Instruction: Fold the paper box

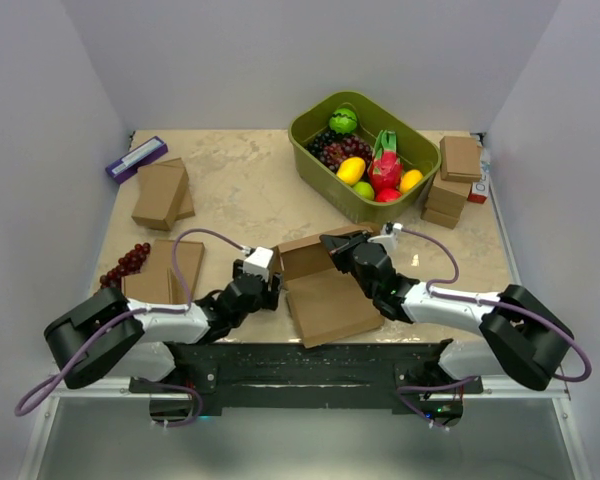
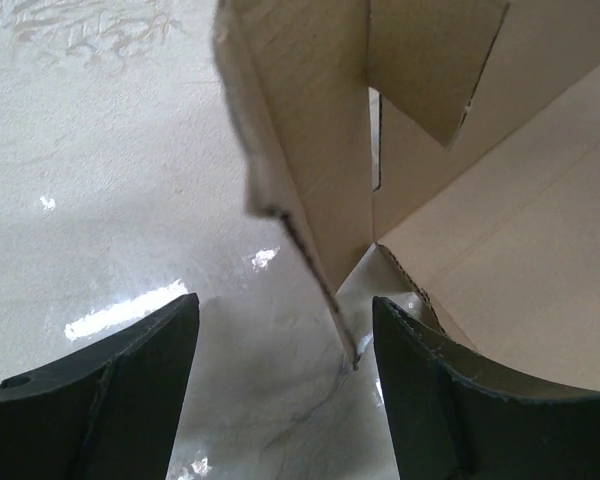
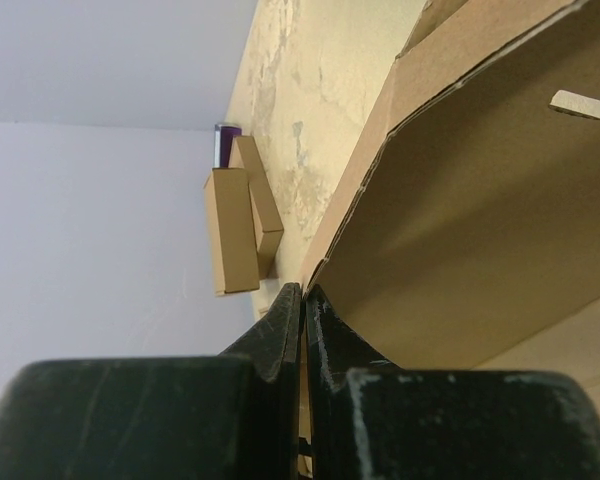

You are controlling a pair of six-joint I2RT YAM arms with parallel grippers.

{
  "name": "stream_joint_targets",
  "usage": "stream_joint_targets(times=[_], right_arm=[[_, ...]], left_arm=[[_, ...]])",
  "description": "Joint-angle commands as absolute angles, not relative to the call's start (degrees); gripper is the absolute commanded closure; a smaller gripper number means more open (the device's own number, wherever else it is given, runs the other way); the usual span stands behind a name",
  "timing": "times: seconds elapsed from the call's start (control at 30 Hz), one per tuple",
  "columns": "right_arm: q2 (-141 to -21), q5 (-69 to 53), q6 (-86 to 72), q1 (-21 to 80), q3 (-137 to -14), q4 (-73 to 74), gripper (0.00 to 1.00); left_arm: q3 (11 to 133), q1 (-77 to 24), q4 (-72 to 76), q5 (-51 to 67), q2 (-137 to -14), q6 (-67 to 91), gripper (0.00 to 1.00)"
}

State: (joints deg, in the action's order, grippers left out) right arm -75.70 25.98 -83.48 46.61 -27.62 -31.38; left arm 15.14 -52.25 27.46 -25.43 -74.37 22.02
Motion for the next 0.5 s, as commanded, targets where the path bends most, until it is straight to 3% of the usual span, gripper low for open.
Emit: stream_joint_targets(times=[0.0, 0.3, 0.47], right_arm=[[-74.62, 27.95, -81.56, 46.93, -26.37, -30.5, 1.0], [-74.79, 28.3, -82.09, 47.02, -25.75, -30.41, 1.0], [-73.66, 29.26, -82.0, 47.02, -25.58, -29.45, 1.0]], left_arm=[[18.98, -53.0, 34.53, -28.56, -78.03, 23.38, 0.26], [23.03, -54.23, 37.1, -29.27, -82.0, 23.47, 0.26], [19.7, -54.23, 33.93, -29.18, -76.48, 23.21, 0.23]])
